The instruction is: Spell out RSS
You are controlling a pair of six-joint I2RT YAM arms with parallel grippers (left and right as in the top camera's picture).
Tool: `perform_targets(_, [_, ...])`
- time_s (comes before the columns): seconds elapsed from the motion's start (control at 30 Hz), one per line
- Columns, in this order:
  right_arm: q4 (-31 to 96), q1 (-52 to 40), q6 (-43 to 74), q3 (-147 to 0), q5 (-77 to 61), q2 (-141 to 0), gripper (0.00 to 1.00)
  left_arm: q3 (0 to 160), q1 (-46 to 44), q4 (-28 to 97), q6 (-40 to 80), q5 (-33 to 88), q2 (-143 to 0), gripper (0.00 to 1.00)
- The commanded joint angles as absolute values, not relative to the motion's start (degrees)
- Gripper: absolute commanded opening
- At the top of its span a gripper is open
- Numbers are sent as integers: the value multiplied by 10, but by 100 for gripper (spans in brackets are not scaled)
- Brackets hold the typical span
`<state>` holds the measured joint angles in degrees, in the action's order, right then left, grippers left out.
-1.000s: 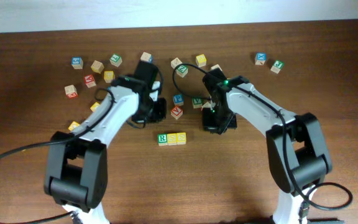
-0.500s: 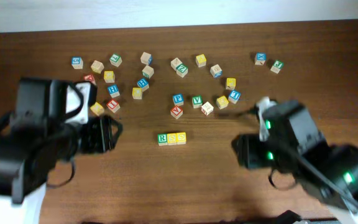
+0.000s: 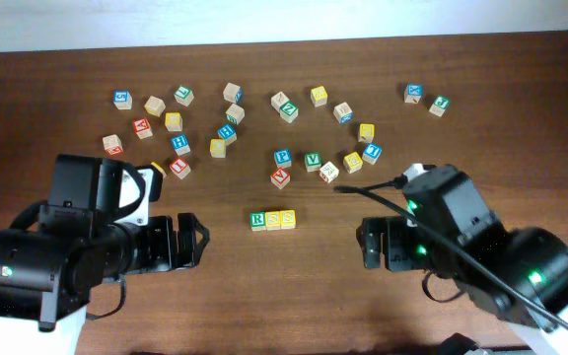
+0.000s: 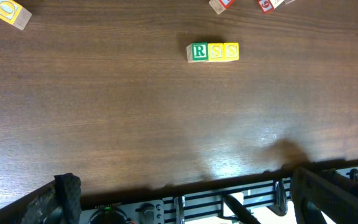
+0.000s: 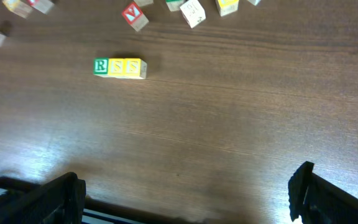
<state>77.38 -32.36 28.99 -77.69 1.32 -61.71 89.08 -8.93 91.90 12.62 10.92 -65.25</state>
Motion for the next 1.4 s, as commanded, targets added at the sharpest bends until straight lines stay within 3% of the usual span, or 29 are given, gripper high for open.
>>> perform_targets(0.0, [772,-327,294,-775,22,-657,98,888,-90,916,121,107,-654,99])
perform_targets(0.13, [736,-310,283,-759,34,-682,98,888,-90,916,121,107,-654,99])
perform_targets(0.27, [558,-208,233,-644,-25,-612,98,888,-90,917,121,107,-654,99])
perform_targets(0.43, [380,-62,152,-442,-119,-441,98,888,-90,917,121,107,-654,99])
perform_targets(0.67, [57,-25,135,-146,-108,-164,98,888,-90,917,121,107,-654,99])
perform_targets(0.97, [-8,-25,88,-18,-63,-4,98,888,-90,917,121,107,-654,99])
perform_targets(1.37, [42,-15,27,-3,-55,-2,98,888,-90,916,121,107,-654,99])
